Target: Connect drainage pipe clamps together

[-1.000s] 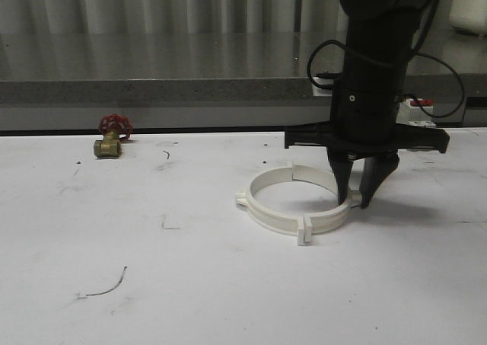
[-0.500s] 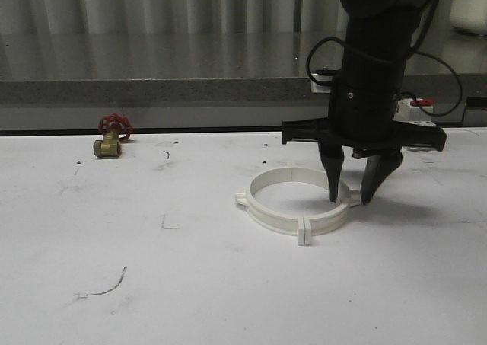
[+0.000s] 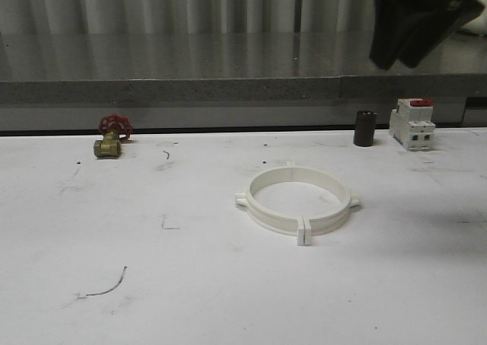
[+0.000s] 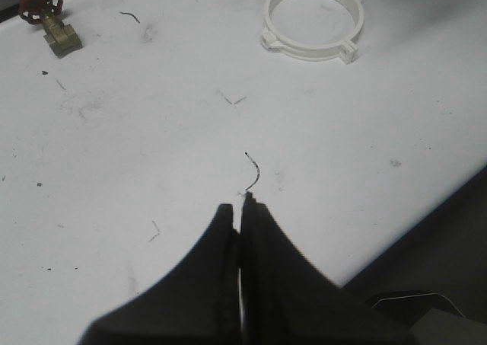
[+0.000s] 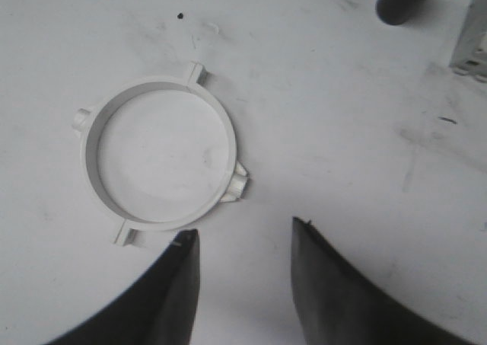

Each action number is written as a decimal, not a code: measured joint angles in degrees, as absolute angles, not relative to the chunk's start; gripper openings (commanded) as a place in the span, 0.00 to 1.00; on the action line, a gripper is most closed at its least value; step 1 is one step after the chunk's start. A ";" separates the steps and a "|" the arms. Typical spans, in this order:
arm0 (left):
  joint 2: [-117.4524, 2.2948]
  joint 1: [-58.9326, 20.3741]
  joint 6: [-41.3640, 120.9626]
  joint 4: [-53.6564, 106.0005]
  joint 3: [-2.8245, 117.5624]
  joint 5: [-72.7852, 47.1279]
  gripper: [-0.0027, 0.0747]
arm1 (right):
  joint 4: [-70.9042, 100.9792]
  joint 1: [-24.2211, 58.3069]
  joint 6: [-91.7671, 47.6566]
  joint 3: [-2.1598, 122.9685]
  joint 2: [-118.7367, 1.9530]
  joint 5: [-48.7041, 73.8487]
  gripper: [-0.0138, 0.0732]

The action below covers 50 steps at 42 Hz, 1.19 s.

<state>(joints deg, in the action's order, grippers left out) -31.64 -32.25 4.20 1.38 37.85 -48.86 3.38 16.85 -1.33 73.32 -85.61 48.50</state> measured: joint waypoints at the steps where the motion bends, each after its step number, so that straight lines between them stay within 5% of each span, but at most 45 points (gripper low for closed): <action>1: -31.64 -32.25 4.20 1.38 37.85 -48.86 0.01 | 3.54 16.43 -1.73 71.83 -83.89 47.75 0.53; 26: -31.64 -32.25 4.20 1.38 37.85 -48.86 0.01 | 4.24 14.84 -3.02 36.25 -32.78 41.52 0.53; 50: -31.64 -32.25 4.20 1.38 37.85 -48.86 0.01 | 4.13 14.84 -3.15 31.99 -25.80 39.64 0.53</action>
